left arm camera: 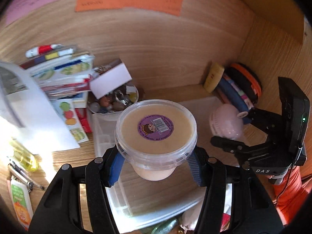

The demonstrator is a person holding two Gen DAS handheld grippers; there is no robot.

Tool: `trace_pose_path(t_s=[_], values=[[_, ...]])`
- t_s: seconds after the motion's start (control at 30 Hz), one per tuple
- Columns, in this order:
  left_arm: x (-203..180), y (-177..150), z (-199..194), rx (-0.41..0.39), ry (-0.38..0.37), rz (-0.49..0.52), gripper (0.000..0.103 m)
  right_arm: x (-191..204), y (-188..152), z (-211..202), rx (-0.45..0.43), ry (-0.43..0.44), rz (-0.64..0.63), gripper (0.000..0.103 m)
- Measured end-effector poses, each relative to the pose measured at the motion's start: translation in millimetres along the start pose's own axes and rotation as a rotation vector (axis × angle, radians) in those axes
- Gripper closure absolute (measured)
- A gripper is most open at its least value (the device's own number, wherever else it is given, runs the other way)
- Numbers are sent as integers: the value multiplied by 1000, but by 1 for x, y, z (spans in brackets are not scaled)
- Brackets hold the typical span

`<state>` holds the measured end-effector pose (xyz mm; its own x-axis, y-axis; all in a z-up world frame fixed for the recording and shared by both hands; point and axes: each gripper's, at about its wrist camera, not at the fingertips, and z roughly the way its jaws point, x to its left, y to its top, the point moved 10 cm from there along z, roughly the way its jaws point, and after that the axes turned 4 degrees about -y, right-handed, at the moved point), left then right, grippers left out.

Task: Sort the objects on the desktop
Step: 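Carry the white tub and pink ball container over the clear plastic box, then open both tools to drop the tub and pink container into the box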

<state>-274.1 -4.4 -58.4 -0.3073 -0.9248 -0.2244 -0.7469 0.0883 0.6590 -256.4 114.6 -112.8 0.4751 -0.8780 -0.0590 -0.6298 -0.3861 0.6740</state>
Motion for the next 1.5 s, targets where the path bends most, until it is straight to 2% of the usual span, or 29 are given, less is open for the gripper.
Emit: trace_pose_path(t_s=[0.33,0.47,0.87,1.0,1.23,1.37,1.5], values=[[-2,-10,34,88,12,80,45,4,-6,36,104,-18,-81,43],[-1,-17,47,127,-2,92,45,7,-7,41,140,-18,-108,43],[2,-30,65,201,36,142,45,9,-14,50,248,-70,-172,43],[-1,-37,71,247,33,172,45,9,-13,51,266,-89,-176,43],[-4,-37,75,263,51,203,45,8,-11,51,285,-112,-181,43],[-4,-42,79,304,48,184,45,7,-9,51,301,-124,-186,43],[-2,-41,76,298,56,170,45,7,-6,50,313,-136,-187,43]])
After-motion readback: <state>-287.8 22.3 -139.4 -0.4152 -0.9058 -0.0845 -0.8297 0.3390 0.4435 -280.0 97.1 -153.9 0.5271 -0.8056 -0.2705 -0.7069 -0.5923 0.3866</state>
